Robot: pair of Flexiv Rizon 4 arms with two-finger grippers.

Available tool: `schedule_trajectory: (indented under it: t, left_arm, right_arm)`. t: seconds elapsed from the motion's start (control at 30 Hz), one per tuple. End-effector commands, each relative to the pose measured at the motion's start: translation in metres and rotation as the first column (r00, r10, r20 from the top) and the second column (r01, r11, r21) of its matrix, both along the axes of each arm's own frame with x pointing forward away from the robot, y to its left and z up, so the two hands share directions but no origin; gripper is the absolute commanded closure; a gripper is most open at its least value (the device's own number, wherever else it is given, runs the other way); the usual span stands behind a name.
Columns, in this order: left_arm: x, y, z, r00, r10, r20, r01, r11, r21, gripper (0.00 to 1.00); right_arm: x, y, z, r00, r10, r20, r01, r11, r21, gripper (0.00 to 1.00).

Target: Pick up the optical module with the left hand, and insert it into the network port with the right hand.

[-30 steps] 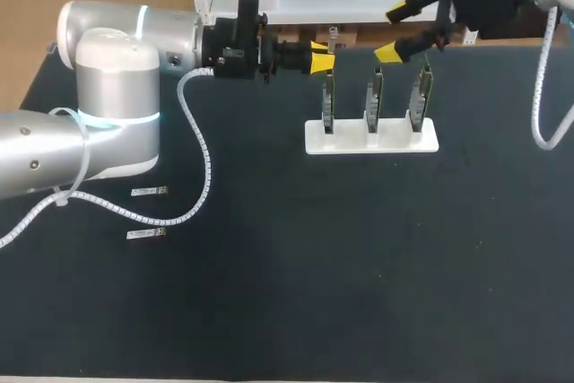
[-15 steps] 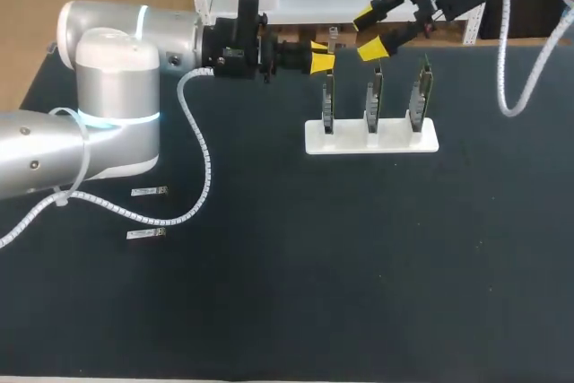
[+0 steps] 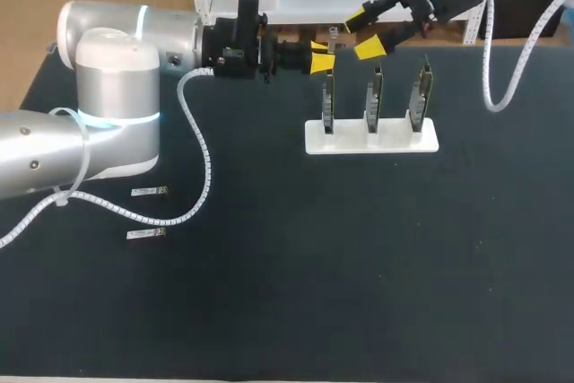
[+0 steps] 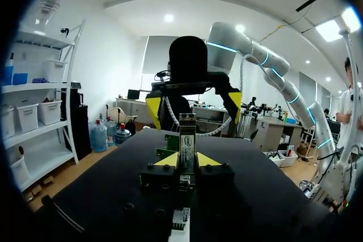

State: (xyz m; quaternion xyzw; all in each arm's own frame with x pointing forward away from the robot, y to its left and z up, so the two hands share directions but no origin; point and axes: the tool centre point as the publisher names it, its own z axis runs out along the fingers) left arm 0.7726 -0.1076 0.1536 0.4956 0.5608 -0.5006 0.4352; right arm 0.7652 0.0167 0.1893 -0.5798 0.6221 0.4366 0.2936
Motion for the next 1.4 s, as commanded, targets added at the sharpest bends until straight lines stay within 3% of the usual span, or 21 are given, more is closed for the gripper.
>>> schedule_trajectory:
  t: [0.03,0.77,1.4]
  left_arm:
    - [-0.001,0.0,0.0,1.0,0.004,0.001,-0.004,1.0,-0.001,1.0]
    - [-0.001,0.0,0.0,1.0,0.004,0.001,-0.004,1.0,-0.001,1.0]
    - [-0.001,0.0,0.0,1.0,0.004,0.001,-0.004,1.0,-0.001,1.0]
  right_arm:
    - [-0.012,0.005,-0.002,0.996,-0.078,0.04,0.079,0.997,-0.007,0.0]
    - [-0.001,0.019,0.005,0.998,-0.032,0.06,0.033,0.999,-0.018,0.0]
    - [-0.006,0.031,0.002,0.996,-0.039,0.079,0.042,0.998,-0.038,0.0]
